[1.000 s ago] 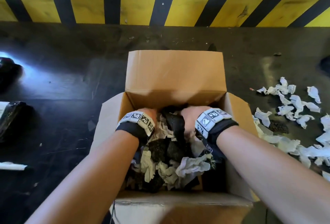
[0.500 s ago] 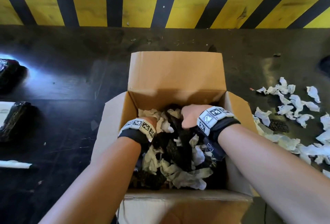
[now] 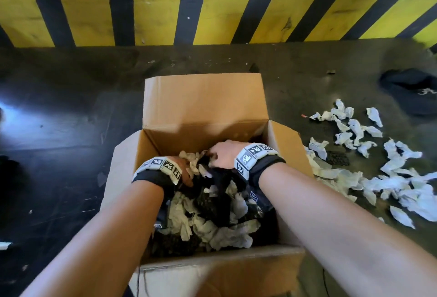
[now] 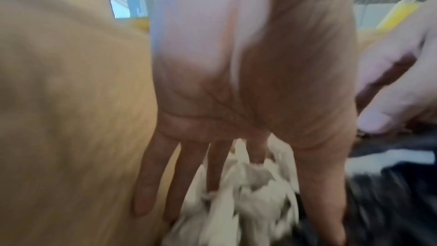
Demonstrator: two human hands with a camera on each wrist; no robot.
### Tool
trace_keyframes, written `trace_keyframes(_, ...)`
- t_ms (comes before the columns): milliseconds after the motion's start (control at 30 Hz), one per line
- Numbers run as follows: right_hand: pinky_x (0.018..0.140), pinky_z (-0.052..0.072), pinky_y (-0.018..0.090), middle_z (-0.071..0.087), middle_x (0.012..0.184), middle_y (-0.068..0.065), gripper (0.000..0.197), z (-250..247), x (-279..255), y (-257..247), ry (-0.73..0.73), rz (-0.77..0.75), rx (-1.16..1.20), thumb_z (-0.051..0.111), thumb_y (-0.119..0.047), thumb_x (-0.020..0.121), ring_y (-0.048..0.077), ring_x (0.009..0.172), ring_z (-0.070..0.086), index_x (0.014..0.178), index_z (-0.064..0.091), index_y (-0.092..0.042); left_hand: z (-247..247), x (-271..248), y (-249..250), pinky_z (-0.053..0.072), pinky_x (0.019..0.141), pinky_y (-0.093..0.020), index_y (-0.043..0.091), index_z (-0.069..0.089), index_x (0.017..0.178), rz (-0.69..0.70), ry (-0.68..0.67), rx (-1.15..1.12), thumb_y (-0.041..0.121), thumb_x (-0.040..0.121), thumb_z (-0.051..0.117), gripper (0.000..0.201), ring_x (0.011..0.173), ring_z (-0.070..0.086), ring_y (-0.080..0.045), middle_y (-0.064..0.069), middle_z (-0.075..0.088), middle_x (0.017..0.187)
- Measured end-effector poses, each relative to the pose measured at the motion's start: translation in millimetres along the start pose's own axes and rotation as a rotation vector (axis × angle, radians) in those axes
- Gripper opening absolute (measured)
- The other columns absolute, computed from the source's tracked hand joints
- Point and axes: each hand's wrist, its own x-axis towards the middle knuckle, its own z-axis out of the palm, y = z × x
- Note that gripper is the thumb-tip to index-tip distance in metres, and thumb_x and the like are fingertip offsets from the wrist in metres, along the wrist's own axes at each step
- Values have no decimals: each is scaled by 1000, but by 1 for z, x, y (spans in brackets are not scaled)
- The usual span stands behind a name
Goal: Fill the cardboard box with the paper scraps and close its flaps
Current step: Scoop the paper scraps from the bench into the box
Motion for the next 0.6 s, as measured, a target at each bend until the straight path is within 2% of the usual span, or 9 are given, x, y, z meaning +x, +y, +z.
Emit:
trace_keyframes(67,119,33,51,63,140,2,43,-19,-36,12,130,-49,78,53,-36,102,34,133,53,142,60,-23,-28,-19,14,62,74,-43,25,73,98,-15,27,29,66,50,72,63,74,72,-26,-4,75,83)
trace_keyframes(100,122,27,50,66,131,-5,39,-27,-55,21,195,-55,123,52,-31,104,32,134,52,140,63,-23,-43,-35,30,61,74,-42,19,72,97,-12,62,61,57,53,75,58,76,72,-30,-8,75,85)
trace_keyframes(133,121,29,46,68,121,-9,36,-33,-74,33,266,-51,168,52,-27,104,30,132,54,136,66,-24,-59,-56,50,60,76,-40,14,71,102,11,117,97,47,58,78,56,83,72,-33,-10,75,93)
trace_keyframes(167,114,38,40,69,119,-7,34,-36,-94,48,340,-27,207,53,-25,102,27,126,58,132,69,-25,-68,-78,74,59,79,-38,10,69,109,43,197,149,39,66,79,53,93,71,-34,-12,74,103)
trace_keyframes(233,94,48,30,72,120,0,32,-35,-129,89,477,50,268,56,-21,98,22,109,64,126,71,-27,-77,-106,126,55,90,-40,12,65,123,112,345,203,32,82,72,47,109,67,-33,-12,69,122)
trace_keyframes(300,84,50,29,73,117,2,36,-27,-162,137,541,159,304,59,-17,94,20,95,64,127,70,-27,-80,-129,188,52,86,-38,18,63,127,211,416,238,39,89,65,43,109,64,-30,-7,66,126)
trace_keyframes(367,86,54,33,71,121,3,43,-13,-194,187,581,285,331,61,-15,91,21,97,64,131,65,-27,-72,-148,246,47,78,-35,19,61,128,309,446,266,45,92,62,45,107,64,-30,-8,64,126)
trace_keyframes(500,95,51,38,60,136,13,60,31,-253,277,590,535,370,71,-26,87,33,118,60,143,52,-23,-39,-156,350,53,90,-41,21,49,141,470,380,206,58,83,69,72,117,61,-33,-10,58,134)
trace_keyframes(600,108,45,47,37,156,19,94,81,-269,338,478,693,361,80,-43,77,43,136,47,156,32,-28,1,-140,408,51,96,-47,20,38,147,463,295,196,61,76,76,91,124,55,-39,-15,46,143)
